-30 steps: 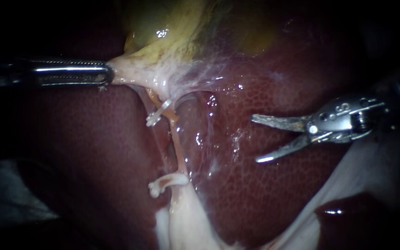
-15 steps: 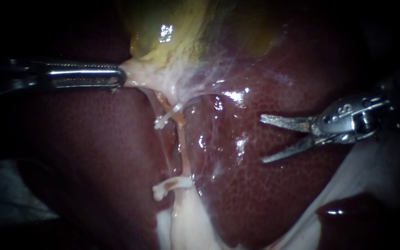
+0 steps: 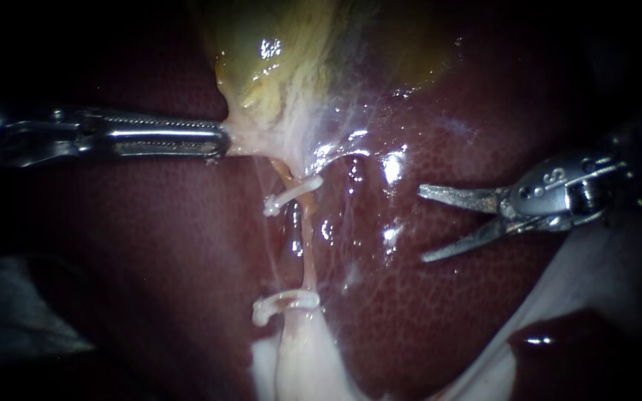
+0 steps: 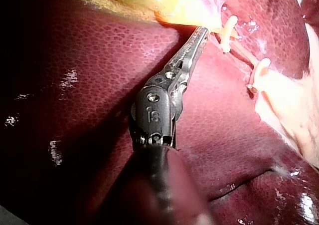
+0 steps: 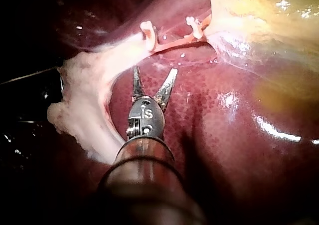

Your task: Go back from the cut left tube

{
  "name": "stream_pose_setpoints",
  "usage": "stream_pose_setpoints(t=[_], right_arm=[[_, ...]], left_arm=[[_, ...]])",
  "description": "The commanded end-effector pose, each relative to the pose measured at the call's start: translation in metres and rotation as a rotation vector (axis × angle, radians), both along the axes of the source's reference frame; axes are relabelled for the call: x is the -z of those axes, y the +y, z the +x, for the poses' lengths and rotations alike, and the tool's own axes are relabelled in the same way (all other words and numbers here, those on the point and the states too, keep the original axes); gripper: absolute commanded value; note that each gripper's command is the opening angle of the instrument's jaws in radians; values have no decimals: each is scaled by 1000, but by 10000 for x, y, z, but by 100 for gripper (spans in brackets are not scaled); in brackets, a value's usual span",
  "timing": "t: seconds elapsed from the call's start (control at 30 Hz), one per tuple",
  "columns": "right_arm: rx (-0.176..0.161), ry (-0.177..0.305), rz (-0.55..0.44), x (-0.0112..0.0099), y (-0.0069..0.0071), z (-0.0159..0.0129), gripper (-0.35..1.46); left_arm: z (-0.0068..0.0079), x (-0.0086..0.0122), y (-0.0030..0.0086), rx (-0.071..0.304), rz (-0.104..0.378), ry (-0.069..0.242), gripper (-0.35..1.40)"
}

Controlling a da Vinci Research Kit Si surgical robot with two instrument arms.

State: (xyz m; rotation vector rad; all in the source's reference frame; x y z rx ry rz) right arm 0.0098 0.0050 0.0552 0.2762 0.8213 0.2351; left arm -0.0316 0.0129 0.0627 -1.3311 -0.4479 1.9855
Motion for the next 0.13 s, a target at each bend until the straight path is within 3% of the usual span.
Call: stream_pose_setpoints(t=[0.03, 0.13], right_arm=[[0, 0, 0, 0, 0, 0, 145], [6, 7, 7, 0, 0, 2, 145]], left_arm=[[0, 1, 0, 0, 1, 0, -35], [1, 1, 0, 0, 1, 0, -35]])
